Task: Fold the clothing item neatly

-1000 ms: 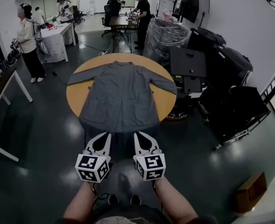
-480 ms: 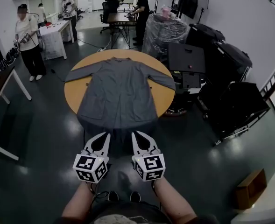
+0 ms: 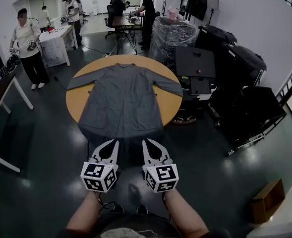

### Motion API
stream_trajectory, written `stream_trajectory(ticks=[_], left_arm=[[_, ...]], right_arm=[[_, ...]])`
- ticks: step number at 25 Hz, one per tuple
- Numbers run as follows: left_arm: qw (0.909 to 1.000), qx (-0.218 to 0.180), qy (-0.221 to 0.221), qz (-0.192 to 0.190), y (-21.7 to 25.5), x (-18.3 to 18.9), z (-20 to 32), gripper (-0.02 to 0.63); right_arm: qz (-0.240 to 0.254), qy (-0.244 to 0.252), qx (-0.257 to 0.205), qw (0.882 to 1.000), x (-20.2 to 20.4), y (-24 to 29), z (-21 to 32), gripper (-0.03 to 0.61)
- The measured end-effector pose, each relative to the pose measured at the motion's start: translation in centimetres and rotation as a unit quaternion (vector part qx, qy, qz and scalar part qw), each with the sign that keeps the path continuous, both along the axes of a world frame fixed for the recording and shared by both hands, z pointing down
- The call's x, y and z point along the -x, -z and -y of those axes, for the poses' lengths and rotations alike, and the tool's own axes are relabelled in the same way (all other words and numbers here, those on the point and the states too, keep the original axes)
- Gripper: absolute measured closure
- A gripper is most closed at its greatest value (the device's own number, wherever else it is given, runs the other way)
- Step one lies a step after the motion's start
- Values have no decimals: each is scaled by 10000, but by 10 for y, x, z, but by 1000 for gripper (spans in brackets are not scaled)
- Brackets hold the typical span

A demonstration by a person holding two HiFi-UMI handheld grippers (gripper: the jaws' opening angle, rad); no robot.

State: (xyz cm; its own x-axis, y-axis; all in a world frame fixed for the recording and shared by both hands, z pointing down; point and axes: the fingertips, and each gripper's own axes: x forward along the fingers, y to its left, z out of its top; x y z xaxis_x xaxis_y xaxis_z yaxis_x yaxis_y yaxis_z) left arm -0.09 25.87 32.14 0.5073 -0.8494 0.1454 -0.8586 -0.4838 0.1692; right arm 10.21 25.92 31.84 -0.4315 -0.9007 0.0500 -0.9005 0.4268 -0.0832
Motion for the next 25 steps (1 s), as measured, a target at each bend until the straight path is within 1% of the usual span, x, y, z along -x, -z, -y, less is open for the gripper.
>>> stream_trajectory(ticks=[3, 8, 14, 19, 25], left_arm=[[10000, -23, -15, 4, 3, -16, 4, 606], [10000, -9, 84, -19, 1, -38, 12, 606], [10000, 43, -17, 30, -9, -62, 20, 606], [9999, 86, -53, -24, -17, -68, 62, 606], [9993, 276, -115, -220, -29, -79, 139, 606]], right_arm=[[-20, -41, -19, 10000, -21, 3, 3, 591], [-58, -69, 17, 10000, -53, -1, 11, 591], [-125, -104, 125, 9998, -70, -11, 25, 591], [-262, -124, 270, 9992, -73, -29, 57, 591], [-266, -370, 380, 9982, -91, -36, 130, 591]])
